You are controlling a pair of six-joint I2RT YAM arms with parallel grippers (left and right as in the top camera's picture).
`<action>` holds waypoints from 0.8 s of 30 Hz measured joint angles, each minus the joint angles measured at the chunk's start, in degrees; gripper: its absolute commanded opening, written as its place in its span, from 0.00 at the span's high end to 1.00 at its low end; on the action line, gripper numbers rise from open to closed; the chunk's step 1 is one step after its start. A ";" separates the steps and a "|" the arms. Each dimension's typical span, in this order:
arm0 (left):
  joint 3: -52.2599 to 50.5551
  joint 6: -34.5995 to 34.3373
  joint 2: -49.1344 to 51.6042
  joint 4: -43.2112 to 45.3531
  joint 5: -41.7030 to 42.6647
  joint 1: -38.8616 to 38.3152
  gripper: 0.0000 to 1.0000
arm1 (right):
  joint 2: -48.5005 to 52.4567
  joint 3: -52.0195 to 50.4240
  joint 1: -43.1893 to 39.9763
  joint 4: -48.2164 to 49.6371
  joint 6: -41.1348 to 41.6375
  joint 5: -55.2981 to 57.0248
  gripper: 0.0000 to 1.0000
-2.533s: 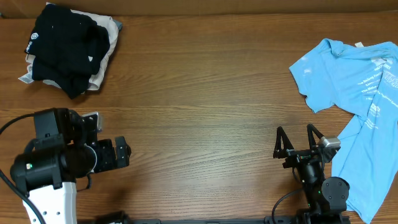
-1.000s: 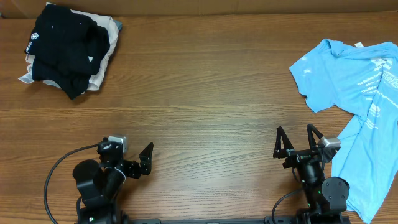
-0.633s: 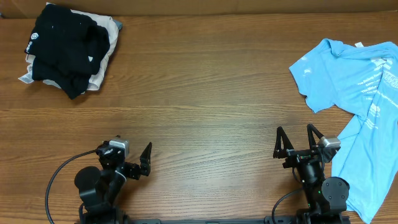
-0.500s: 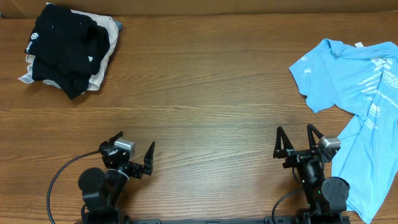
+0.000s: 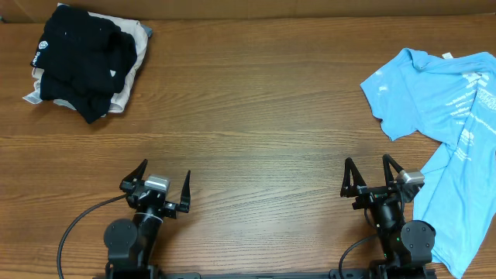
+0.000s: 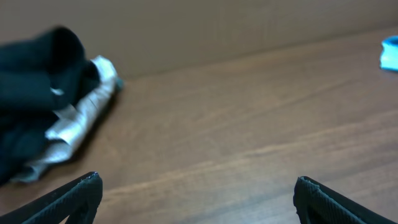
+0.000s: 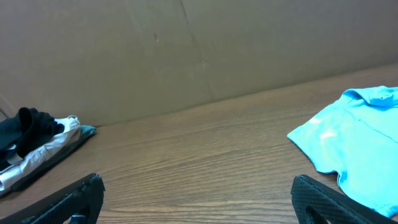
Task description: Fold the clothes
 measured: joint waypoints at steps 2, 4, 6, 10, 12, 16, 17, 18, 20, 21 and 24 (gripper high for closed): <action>0.00 0.00 -1.79 0.02 -0.24 0.00 0.00 | 0.00 0.00 0.00 0.04 -0.02 -0.02 0.00; 0.00 0.00 -2.99 0.02 -0.26 -0.02 0.00 | 0.00 0.00 -0.02 -0.02 0.00 0.00 0.00; 0.00 -0.02 -3.78 0.00 -0.31 0.00 0.00 | 0.00 0.00 0.00 0.04 0.00 -0.02 0.00; 0.00 0.00 -4.81 0.04 -1.14 0.00 0.00 | 0.00 0.00 0.00 0.00 0.00 -0.04 0.00; 0.00 0.00 -4.83 0.02 -2.14 -0.02 0.00 | 0.00 0.00 0.00 0.00 0.00 -0.02 0.00; -0.04 0.02 -4.83 -0.39 -4.48 -0.02 0.00 | 0.00 0.00 0.00 0.00 0.00 -0.02 0.00; -0.04 0.00 -4.83 -0.44 -4.87 0.00 0.00 | 0.00 0.00 0.00 0.00 0.00 -0.02 0.00; -0.09 0.00 -4.83 -0.42 -5.22 -0.02 0.00 | 0.00 0.00 -0.02 0.00 0.00 -0.02 0.00; -0.11 0.00 -4.83 -0.42 -5.66 -0.02 0.00 | 0.00 0.00 -0.02 0.02 0.02 -0.04 0.00; -0.11 0.00 -4.83 -0.39 -5.81 0.00 0.00 | 0.00 0.00 0.00 0.04 0.00 -0.02 0.00; -0.15 0.00 -4.83 -0.39 -6.14 -0.02 0.00 | 0.00 0.00 -0.02 -0.02 0.00 -0.04 0.00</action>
